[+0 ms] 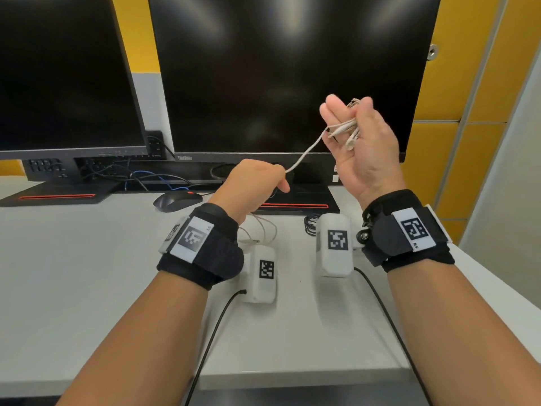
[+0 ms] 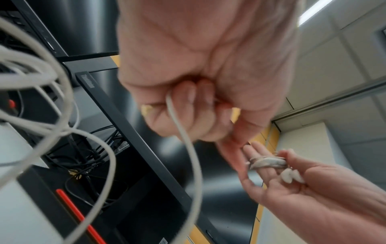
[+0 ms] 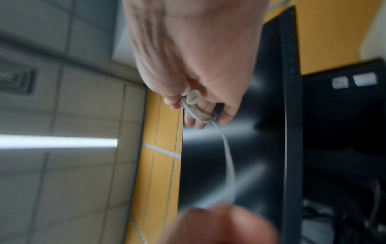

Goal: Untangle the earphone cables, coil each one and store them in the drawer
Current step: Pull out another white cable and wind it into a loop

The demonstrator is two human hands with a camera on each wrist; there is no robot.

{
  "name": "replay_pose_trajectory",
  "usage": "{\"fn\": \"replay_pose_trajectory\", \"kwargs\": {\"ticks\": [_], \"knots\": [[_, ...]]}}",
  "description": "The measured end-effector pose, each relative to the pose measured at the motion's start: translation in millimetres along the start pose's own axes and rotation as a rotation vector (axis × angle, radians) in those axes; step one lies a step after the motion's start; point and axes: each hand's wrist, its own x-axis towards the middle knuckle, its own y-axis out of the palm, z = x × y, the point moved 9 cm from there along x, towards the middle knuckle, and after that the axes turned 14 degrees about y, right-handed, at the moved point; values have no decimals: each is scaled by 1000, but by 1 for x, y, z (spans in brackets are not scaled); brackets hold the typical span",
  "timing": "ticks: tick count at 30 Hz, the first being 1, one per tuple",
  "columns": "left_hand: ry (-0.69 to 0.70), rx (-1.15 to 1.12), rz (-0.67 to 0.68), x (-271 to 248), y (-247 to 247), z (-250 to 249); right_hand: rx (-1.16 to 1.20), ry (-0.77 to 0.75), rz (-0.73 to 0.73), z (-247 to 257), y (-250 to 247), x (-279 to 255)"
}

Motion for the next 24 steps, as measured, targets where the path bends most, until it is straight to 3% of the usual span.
{"fn": "replay_pose_trajectory", "kwargs": {"ticks": [2, 4, 6, 9, 12, 15, 20, 24], "knots": [[72, -66, 156, -5, 15, -15, -254, -51, -82, -2, -1, 3], [100, -164, 210, -5, 23, -25, -479, -98, -136, -5, -2, 6], [128, -261, 163, -2, 19, -31, -678, -104, -121, -10, 3, 8], [363, -322, 36, -2, 2, -46, -846, 3, 49, -26, 20, 2], [405, -243, -81, -3, -9, -42, -842, 127, 231, -39, 30, -6], [353, -240, -78, -1, -5, -36, -709, 219, 398, -46, 39, -14], [303, -313, -11, 1, 0, -33, -437, 296, 482, -47, 47, -19], [268, -458, -28, 0, -2, -31, -506, 307, 501, -48, 49, -24]]}}
